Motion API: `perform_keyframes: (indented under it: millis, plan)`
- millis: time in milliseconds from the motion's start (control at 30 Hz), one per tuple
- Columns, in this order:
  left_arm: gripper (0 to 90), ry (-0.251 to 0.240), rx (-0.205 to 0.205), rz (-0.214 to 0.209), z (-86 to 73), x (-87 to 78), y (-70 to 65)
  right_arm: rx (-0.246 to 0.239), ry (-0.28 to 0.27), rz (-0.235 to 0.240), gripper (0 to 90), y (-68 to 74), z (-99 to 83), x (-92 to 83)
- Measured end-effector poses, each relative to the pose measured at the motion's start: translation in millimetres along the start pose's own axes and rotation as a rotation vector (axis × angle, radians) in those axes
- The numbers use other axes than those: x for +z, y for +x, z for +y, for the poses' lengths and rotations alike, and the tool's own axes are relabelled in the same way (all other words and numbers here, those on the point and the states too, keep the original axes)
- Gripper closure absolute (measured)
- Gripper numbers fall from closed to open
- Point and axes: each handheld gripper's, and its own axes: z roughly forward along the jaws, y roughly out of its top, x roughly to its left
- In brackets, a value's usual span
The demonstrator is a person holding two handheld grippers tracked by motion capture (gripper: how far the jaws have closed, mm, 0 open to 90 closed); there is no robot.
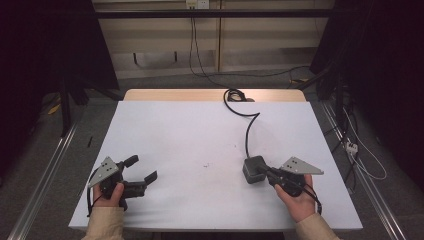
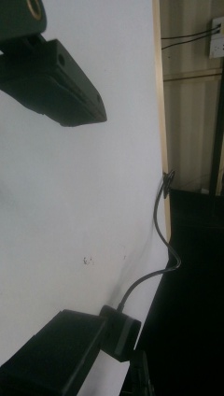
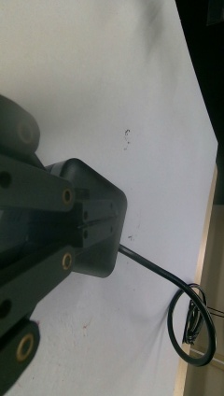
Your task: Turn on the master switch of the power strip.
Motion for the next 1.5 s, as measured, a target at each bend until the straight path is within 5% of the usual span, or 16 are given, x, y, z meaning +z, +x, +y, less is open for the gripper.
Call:
perform_keyframes:
  millis: [1500]
  plan:
    - [3.4, -0.005, 0.004, -0.002, 1.0, -0.4, -0.2, -0.009, 0.010, -0.008, 90.0, 1.2, 0.4, 0.0]
